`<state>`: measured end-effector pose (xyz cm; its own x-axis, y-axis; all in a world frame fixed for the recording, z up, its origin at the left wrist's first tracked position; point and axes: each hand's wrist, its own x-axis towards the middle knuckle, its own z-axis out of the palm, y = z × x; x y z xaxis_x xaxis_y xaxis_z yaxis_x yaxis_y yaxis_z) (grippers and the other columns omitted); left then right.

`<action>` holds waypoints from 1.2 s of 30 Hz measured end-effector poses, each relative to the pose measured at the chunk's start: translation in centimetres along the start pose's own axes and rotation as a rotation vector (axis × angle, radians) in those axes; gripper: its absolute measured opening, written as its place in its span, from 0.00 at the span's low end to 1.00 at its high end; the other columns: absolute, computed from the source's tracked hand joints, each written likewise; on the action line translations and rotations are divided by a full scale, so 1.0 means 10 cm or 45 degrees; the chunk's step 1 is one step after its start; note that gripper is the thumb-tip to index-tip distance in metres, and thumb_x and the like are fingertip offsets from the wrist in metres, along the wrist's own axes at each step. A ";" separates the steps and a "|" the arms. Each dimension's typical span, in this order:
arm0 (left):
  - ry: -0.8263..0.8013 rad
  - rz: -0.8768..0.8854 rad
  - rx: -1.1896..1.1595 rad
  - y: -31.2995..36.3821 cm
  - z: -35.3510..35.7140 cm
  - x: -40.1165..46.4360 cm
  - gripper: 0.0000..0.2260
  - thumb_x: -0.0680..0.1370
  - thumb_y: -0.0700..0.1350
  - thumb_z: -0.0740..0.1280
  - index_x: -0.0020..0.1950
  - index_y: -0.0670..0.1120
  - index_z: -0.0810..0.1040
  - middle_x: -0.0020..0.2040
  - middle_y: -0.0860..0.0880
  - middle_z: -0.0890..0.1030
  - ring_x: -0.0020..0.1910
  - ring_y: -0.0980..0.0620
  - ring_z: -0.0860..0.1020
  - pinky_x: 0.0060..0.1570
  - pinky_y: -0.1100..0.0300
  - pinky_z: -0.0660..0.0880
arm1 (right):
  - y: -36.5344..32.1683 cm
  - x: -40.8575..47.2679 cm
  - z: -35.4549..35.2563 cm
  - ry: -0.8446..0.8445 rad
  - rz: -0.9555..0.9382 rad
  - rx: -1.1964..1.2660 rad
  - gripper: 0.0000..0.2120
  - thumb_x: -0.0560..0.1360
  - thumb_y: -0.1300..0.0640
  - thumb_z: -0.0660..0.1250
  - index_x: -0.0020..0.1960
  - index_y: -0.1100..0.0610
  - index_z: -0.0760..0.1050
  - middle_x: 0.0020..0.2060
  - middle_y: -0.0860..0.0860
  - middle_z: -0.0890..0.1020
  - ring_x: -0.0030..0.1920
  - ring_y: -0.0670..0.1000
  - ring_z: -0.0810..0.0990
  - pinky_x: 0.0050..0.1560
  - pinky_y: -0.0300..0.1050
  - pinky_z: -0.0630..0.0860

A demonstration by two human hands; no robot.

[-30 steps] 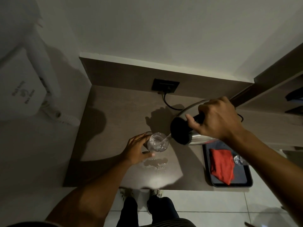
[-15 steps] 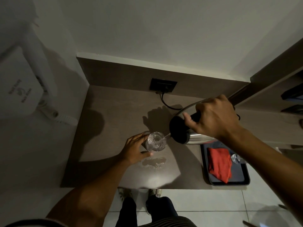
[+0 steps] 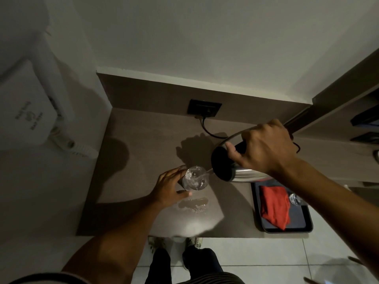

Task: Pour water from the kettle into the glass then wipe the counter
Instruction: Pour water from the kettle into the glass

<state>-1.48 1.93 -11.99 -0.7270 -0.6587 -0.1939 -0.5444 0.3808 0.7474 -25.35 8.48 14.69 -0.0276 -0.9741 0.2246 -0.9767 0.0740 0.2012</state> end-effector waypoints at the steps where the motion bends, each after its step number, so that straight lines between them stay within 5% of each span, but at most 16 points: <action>1: 0.003 -0.007 -0.002 0.00 0.00 -0.01 0.42 0.65 0.67 0.73 0.76 0.61 0.62 0.76 0.56 0.67 0.74 0.55 0.60 0.72 0.54 0.58 | -0.01 0.00 0.00 0.001 0.002 -0.007 0.30 0.77 0.36 0.54 0.23 0.53 0.59 0.19 0.45 0.57 0.20 0.45 0.54 0.40 0.46 0.65; 12: 0.009 0.013 0.037 -0.03 0.03 0.01 0.42 0.66 0.70 0.71 0.76 0.59 0.62 0.77 0.54 0.68 0.74 0.51 0.63 0.70 0.54 0.54 | -0.05 0.00 0.00 -0.004 -0.015 -0.044 0.30 0.77 0.36 0.54 0.23 0.52 0.57 0.19 0.45 0.57 0.21 0.44 0.53 0.41 0.46 0.63; 18: 0.003 -0.002 0.037 -0.05 0.04 0.01 0.43 0.65 0.71 0.69 0.77 0.59 0.62 0.78 0.54 0.66 0.71 0.59 0.57 0.72 0.54 0.55 | -0.09 -0.01 0.01 -0.044 -0.032 -0.043 0.30 0.77 0.35 0.54 0.23 0.52 0.58 0.18 0.46 0.60 0.20 0.45 0.54 0.42 0.47 0.64; 22: 0.006 0.035 0.074 -0.03 0.03 0.03 0.44 0.65 0.71 0.69 0.76 0.55 0.65 0.77 0.53 0.67 0.76 0.52 0.65 0.75 0.48 0.60 | -0.09 -0.02 0.03 -0.027 -0.029 -0.029 0.29 0.77 0.35 0.55 0.24 0.50 0.55 0.19 0.44 0.57 0.21 0.43 0.54 0.42 0.46 0.62; 28: -0.038 -0.006 0.084 -0.01 0.01 0.03 0.42 0.66 0.70 0.71 0.76 0.57 0.65 0.77 0.54 0.67 0.77 0.51 0.63 0.76 0.48 0.59 | 0.10 -0.04 0.10 -0.121 0.148 0.356 0.30 0.74 0.37 0.55 0.24 0.57 0.71 0.17 0.51 0.68 0.18 0.53 0.66 0.24 0.43 0.65; 36: -0.016 0.033 0.044 0.02 -0.01 0.02 0.41 0.65 0.67 0.73 0.76 0.57 0.66 0.75 0.55 0.70 0.75 0.51 0.67 0.73 0.46 0.64 | 0.49 -0.30 0.34 -0.088 0.461 0.826 0.25 0.75 0.43 0.58 0.29 0.58 0.77 0.21 0.57 0.75 0.21 0.56 0.72 0.24 0.45 0.67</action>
<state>-1.70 1.77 -11.82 -0.7461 -0.6401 -0.1833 -0.5396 0.4199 0.7297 -30.82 10.99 11.76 -0.3637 -0.9255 0.1053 -0.8329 0.2725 -0.4818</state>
